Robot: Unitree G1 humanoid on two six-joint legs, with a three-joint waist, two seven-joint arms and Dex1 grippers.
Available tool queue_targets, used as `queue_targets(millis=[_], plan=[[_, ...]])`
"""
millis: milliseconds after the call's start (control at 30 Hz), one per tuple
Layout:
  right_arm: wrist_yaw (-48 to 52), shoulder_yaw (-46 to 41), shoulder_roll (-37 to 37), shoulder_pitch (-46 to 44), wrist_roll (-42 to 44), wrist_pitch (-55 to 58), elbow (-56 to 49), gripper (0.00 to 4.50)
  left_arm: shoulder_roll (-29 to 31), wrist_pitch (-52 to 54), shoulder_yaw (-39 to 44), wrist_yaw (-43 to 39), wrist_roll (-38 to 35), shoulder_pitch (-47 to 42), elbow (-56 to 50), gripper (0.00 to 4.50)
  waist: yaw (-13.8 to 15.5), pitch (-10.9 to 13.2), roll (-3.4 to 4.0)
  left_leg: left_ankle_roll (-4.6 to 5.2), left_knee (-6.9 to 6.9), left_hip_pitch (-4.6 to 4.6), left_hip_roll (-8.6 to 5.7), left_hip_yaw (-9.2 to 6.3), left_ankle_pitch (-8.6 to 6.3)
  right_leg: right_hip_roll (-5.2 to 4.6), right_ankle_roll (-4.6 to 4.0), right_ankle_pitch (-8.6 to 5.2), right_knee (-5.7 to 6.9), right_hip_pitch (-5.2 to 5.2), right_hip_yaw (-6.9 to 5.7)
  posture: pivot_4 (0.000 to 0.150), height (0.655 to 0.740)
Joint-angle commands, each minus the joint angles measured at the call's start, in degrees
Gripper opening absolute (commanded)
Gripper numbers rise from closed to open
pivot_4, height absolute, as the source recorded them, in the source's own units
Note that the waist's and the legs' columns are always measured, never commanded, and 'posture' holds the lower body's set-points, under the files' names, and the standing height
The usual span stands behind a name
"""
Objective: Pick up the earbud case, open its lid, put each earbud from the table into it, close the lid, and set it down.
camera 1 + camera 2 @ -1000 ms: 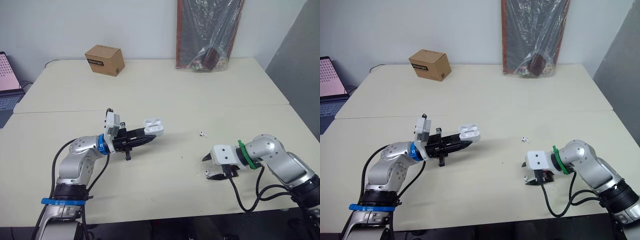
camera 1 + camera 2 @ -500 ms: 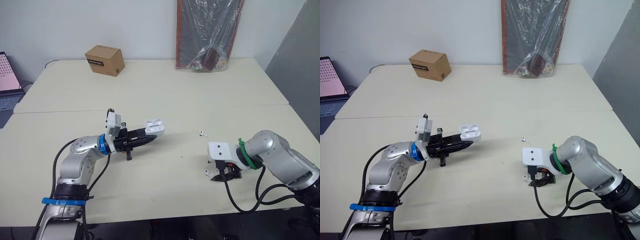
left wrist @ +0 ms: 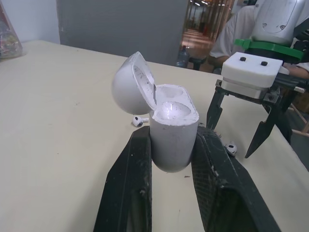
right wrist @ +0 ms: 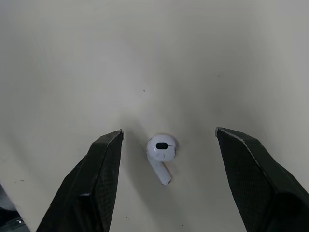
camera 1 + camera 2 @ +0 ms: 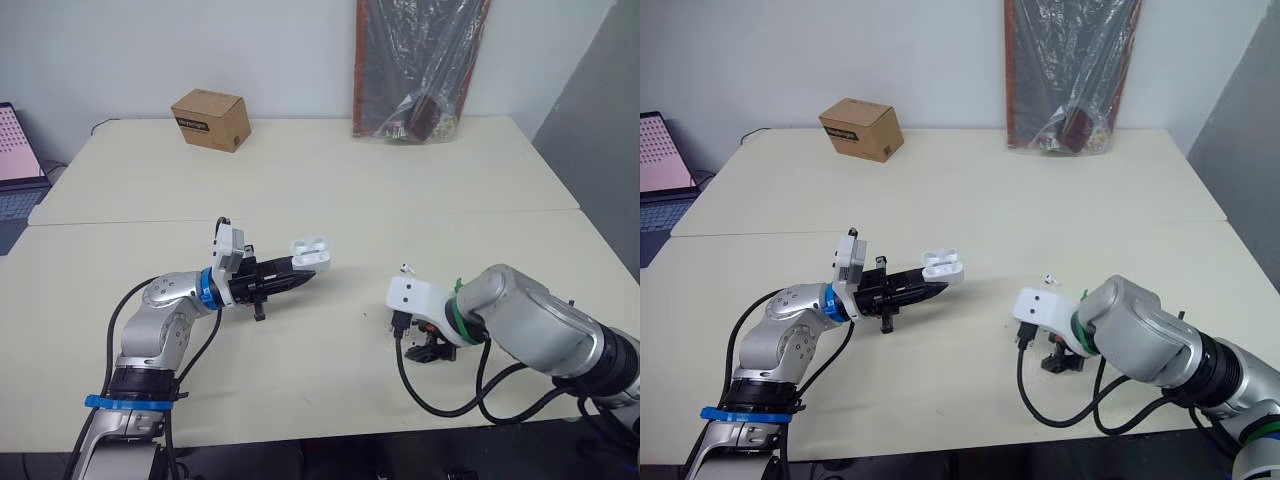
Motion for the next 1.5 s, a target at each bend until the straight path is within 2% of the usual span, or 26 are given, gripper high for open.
queue_targets(millis=[33, 300, 433, 767, 867, 1000, 1267, 1400, 1500], plan=[[-3.2, -0.4, -1.0, -1.0, 4.0, 0.4, -1.4, 3.18, 0.3, 0.2, 0.4, 0.1, -0.7, 0.2, -2.7, 0.75, 0.0, 0.0, 0.0, 0.0, 0.0, 0.0, 0.0, 0.0, 0.0, 0.0, 0.0, 0.0, 0.0, 0.0, 0.0, 0.15, 0.74], [-9.9, -1.2, -1.3, -1.1, 12.5, 0.4, -0.1, 3.18, 1.0, 0.9, 0.7, -0.2, -0.7, 0.4, -3.0, 0.75, 0.0, 0.0, 0.0, 0.0, 0.0, 0.0, 0.02, 0.0, 0.0, 0.02, 0.0, 0.0, 0.0, 0.0, 0.0, 0.15, 0.74], [-13.1, -1.4, -1.5, -1.4, 16.3, 0.4, 0.6, 2.32, 1.1, 1.0, 0.7, -0.2, -0.7, 0.4, -3.1, 0.75, 0.0, 0.0, 0.0, 0.0, 0.0, 0.01, 0.02, 0.0, 0.0, 0.02, 0.01, 0.0, 0.0, 0.0, -0.01, 0.15, 0.74], [-19.7, -0.9, -3.3, -3.3, 24.6, 0.4, 1.5, 2.32, 0.7, 0.7, 0.6, 0.1, -0.5, 0.5, -3.1, 0.75, 0.0, 0.0, 0.0, 0.0, -0.02, 0.0, 0.02, 0.0, 0.0, 0.02, 0.01, -0.01, -0.02, 0.0, -0.01, 0.15, 0.74], [-21.5, -0.9, -3.6, -3.7, 26.8, 0.4, 1.6, 1.7, 0.6, 0.7, 0.6, 0.2, -0.6, 0.6, -3.2, 0.75, 0.0, 0.0, 0.0, 0.0, -0.02, -0.01, 0.03, 0.01, 0.0, 0.02, 0.01, -0.01, -0.02, -0.01, 0.0, 0.15, 0.74], [-23.7, -0.9, -3.7, -4.1, 29.3, 0.4, 1.9, 0.42, 0.6, 0.7, 0.6, 0.3, -0.6, 0.7, -3.3, 0.75, 0.0, 0.0, 0.0, 0.01, -0.02, -0.01, 0.03, 0.01, 0.0, 0.03, 0.01, -0.01, -0.02, -0.03, 0.0, 0.15, 0.74], [-27.1, -1.1, -3.0, -4.6, 32.7, 0.4, 2.4, 0.4, 0.7, 0.6, 0.7, 0.6, -0.6, 1.2, -3.7, 0.75, 0.0, 0.0, 0.0, 0.01, -0.03, -0.09, 0.04, 0.02, 0.0, 0.03, 0.01, -0.01, -0.02, -0.12, 0.02, 0.15, 0.74], [-26.9, -4.0, -2.9, -4.1, 30.3, -1.2, 1.2, 0.4, 0.8, 0.4, 0.9, 0.8, -0.6, 1.3, -3.7, 0.75, 0.0, 0.0, 0.0, 0.01, -0.03, -0.11, 0.04, 0.04, 0.0, 0.03, 0.01, -0.01, -0.02, -0.15, 0.03, 0.15, 0.74], [-26.0, -7.1, -4.0, -1.6, 27.6, -7.8, 2.2, 0.4, 0.7, 0.1, 1.0, 0.9, -0.5, 1.1, -3.4, 0.75, 0.0, 0.0, 0.0, 0.01, -0.03, -0.16, 0.04, 0.04, 0.0, 0.03, 0.01, -0.01, -0.02, -0.19, 0.02, 0.15, 0.74]])
